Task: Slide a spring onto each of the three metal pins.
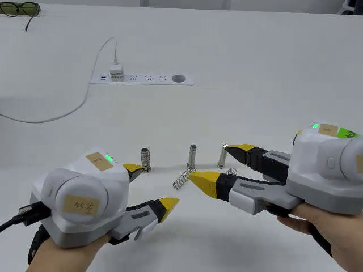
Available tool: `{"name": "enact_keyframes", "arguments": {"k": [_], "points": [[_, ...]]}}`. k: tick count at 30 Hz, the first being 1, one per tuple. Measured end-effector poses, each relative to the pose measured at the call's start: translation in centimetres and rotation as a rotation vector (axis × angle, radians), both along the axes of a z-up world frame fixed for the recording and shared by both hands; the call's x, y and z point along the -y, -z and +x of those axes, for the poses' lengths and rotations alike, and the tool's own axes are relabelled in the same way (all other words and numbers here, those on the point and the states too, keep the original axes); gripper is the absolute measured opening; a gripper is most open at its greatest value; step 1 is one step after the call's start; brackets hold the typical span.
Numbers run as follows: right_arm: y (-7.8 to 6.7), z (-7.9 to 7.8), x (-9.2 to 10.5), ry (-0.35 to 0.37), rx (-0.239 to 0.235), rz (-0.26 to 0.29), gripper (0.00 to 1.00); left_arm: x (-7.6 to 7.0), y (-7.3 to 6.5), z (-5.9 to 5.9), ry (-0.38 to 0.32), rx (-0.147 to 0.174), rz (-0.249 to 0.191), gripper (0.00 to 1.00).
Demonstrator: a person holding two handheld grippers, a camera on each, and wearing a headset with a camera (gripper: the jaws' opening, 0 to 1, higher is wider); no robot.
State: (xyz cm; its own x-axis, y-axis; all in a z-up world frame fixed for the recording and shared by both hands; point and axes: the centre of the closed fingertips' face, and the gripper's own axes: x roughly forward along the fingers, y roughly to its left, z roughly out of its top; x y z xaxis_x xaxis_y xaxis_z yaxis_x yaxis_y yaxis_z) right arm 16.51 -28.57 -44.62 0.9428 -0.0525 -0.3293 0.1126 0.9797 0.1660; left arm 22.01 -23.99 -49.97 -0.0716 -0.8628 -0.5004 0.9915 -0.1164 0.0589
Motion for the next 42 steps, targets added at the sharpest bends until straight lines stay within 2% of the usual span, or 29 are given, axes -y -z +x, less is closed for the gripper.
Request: {"name": "enact_keyframes", "arguments": {"k": [9,12,15,19,22,24,30,36,42], "points": [[0.2,-1.6,-0.7,-0.025,-0.006,-0.006,0.57,1.2,0.7,-0.3,0.028,-0.003,0.025,0.43],[0.5,-2.1,-0.9,-0.037,-0.023,-0.034,0.57,1.6,1.3,-0.3,0.024,-0.009,0.042,0.39],[0.6,-2.4,-1.1,-0.039,-0.025,-0.03,0.58,1.9,1.7,-0.4,0.026,-0.025,0.053,0.38],[0.7,-2.7,-1.3,-0.034,-0.021,-0.027,0.6,2.2,2.4,-0.5,0.028,-0.016,0.074,0.36],[1.0,-2.9,-1.3,-0.025,-0.021,-0.019,0.62,2.5,2.9,-0.6,0.031,-0.028,0.084,0.33],[1.2,-3.1,-1.4,-0.019,-0.023,-0.009,0.63,2.6,3.3,-0.6,0.031,-0.024,0.095,0.32],[1.9,-3.7,-1.7,-0.007,-0.031,0.003,0.64,3.0,3.8,-0.5,0.031,-0.026,0.104,0.27],[2.3,-4.2,-2.0,0.001,-0.039,0.011,0.64,3.4,3.8,-0.7,0.031,-0.043,0.1,0.25],[2.7,-4.4,-1.7,0.009,-0.051,0.007,0.62,3.7,4.0,-0.9,0.047,-0.043,0.105,0.21]]}}
